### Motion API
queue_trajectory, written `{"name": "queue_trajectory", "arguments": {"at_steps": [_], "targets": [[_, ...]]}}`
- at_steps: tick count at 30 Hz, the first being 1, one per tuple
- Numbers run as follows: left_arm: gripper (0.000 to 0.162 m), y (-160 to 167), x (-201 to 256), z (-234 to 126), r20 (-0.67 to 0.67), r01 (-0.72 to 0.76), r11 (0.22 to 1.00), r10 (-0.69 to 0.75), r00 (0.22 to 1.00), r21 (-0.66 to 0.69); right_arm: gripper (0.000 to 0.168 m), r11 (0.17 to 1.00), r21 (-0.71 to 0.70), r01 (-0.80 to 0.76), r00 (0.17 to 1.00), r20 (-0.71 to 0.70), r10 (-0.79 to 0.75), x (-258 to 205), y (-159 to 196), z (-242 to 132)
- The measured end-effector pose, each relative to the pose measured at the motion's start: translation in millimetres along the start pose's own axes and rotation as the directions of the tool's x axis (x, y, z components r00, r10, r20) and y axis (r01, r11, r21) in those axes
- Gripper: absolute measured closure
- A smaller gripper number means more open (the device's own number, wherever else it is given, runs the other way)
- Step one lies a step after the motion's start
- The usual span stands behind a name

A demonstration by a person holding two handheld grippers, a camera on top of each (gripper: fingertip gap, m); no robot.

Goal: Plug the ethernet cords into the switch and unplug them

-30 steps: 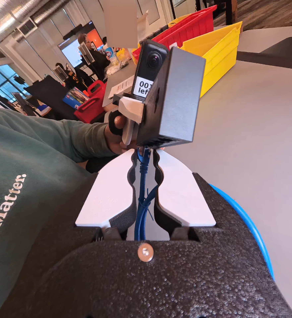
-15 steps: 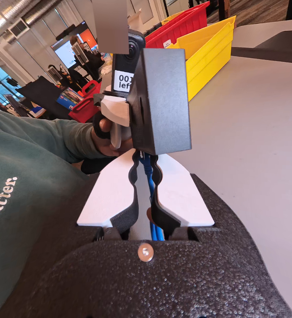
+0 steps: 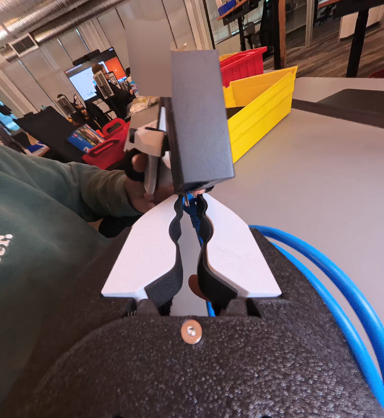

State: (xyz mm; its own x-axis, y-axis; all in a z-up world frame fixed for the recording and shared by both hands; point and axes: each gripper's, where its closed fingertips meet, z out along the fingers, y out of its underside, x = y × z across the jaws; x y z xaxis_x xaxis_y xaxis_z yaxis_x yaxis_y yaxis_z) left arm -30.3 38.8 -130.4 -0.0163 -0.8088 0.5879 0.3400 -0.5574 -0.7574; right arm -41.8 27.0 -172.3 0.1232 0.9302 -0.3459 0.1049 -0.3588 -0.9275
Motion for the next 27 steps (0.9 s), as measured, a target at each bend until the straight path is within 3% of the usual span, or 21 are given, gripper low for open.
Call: {"name": "queue_trajectory", "arguments": {"at_steps": [2, 7, 12, 15, 16, 17, 18, 19, 22, 27], "targets": [[0.131, 0.8, 4.5, -0.7, -0.054, 0.013, 1.0, -0.012, 0.998, 0.011, 0.155, 0.997, -0.011, 0.081, 0.997, -0.015, -0.081, -2.3, -0.5, -1.4], [0.13, 2.6, 25.4, 1.7, -0.132, -0.185, 0.982, 0.18, 0.975, -0.033, 0.156, 0.998, 0.018, 0.067, 0.995, 0.07, -0.068, -14.6, -8.1, -3.8], [0.131, 6.4, 22.6, 0.8, -0.122, -0.233, 0.971, 0.224, 0.967, -0.059, 0.156, 0.965, -0.063, 0.256, 0.964, -0.053, -0.259, -13.8, -3.5, -3.8], [0.132, -2.7, 16.8, 0.7, -0.099, -0.157, 0.987, 0.155, 0.983, -0.016, 0.156, 0.949, -0.09, 0.303, 0.943, -0.117, -0.312, -9.3, -3.1, -6.3], [0.132, -29.6, 25.2, -11.2, -0.17, -0.037, 0.992, 0.058, 0.984, 0.119, 0.157, 0.938, -0.128, 0.323, 0.921, -0.186, -0.343, 2.3, 1.8, -11.5], [0.132, -58.2, 28.1, -28.5, -0.219, 0.058, 0.972, -0.007, 0.976, 0.227, 0.157, 0.965, -0.102, 0.242, 0.948, -0.184, -0.258, 7.8, 6.2, -17.9], [0.133, -67.8, 20.9, -38.6, -0.151, 0.012, 0.963, 0.03, 0.988, 0.269, 0.157, 0.994, -0.003, 0.106, 0.989, -0.107, -0.106, 0.2, 0.7, -21.9], [0.133, -59.2, 9.6, -38.4, -0.059, -0.055, 0.972, 0.071, 0.996, 0.229, 0.156, 0.995, 0.02, 0.098, 0.993, -0.07, -0.097, -9.6, -4.3, -22.1], [0.133, -53.6, 2.5, -34.4, -0.141, 0.103, 0.963, -0.069, 0.988, 0.248, 0.156, 0.979, -0.005, 0.205, 0.979, -0.006, -0.205, -35.1, -20.0, -13.4], [0.133, -64.5, -9.9, -47.3, -0.145, 0.168, 0.94, -0.13, 0.981, 0.296, 0.155, 0.995, 0.04, 0.092, 0.994, 0.059, -0.094, -22.4, -49.9, -39.5]]}}
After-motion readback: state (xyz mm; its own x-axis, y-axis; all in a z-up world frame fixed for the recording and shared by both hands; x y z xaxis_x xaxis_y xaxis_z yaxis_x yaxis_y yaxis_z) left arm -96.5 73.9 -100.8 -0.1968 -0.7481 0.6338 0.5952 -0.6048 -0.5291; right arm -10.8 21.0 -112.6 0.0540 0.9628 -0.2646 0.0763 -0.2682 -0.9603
